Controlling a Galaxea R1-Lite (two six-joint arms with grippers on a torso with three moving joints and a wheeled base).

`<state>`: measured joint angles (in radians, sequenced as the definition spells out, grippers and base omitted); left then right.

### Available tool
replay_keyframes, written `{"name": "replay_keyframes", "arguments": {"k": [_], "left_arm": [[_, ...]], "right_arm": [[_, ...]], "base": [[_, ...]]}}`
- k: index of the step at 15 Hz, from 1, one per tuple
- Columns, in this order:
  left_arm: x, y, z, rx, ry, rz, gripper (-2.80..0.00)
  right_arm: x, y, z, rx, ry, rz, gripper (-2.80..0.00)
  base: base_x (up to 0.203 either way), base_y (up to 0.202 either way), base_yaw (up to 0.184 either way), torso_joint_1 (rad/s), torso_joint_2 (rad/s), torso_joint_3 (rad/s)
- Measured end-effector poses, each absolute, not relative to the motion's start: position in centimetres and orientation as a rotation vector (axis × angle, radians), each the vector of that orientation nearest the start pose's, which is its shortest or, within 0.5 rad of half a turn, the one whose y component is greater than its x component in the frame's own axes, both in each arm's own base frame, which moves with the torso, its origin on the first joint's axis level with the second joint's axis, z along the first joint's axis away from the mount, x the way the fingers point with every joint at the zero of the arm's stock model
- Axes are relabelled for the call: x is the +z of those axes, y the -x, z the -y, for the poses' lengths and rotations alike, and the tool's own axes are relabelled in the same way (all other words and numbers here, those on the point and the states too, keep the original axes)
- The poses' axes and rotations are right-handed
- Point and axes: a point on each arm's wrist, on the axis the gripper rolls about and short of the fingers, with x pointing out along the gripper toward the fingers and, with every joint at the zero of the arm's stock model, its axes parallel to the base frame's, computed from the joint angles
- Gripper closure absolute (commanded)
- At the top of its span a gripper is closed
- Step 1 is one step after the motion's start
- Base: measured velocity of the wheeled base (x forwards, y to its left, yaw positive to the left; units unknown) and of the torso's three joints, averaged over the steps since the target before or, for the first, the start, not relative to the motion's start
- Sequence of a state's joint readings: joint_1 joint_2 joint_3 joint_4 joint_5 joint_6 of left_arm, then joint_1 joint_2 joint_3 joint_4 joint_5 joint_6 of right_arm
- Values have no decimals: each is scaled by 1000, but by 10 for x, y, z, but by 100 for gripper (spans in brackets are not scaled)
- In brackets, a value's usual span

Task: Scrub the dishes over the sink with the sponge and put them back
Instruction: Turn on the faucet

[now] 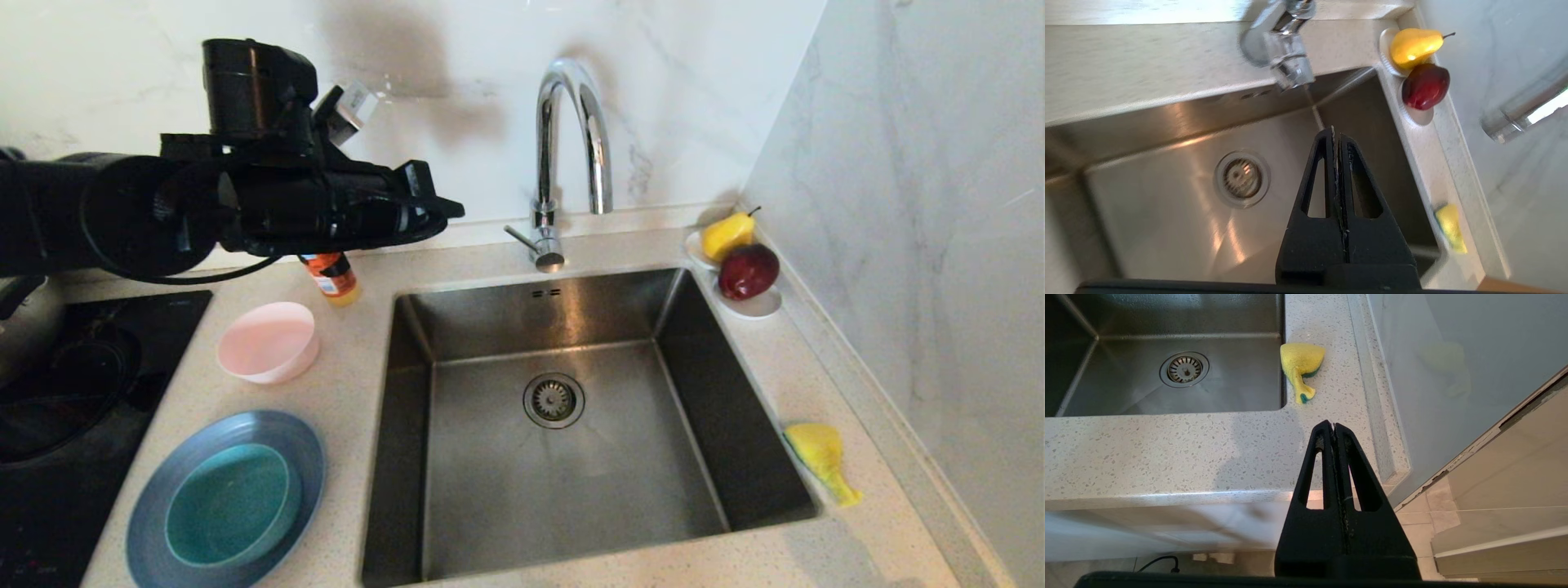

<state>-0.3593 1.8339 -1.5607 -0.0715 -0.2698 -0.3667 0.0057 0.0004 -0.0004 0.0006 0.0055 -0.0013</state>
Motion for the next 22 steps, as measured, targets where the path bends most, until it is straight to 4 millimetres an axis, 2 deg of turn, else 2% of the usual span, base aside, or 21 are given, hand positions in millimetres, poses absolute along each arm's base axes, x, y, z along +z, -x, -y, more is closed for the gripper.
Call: {"name": "replay_keyframes", "arguments": {"k": [6,11,15,22], "left_arm": [[265,-383,160,-594,385,-317,0],[237,-411,170,-580,393,-303,0],[235,-421,174,-572,409,-282,0],[226,-425,175,-564,405,-302,0]], "right_arm": [[76,23,0,11,1,-1,0],[76,23,0,11,1,0,0],[75,23,0,11,2,-1,0],[75,23,0,11,2,-2,0]], "base": [[0,0,0,0,0,0],[0,0,0,0,0,0],[0,0,0,0,0,0],[0,0,0,0,0,0]]}}
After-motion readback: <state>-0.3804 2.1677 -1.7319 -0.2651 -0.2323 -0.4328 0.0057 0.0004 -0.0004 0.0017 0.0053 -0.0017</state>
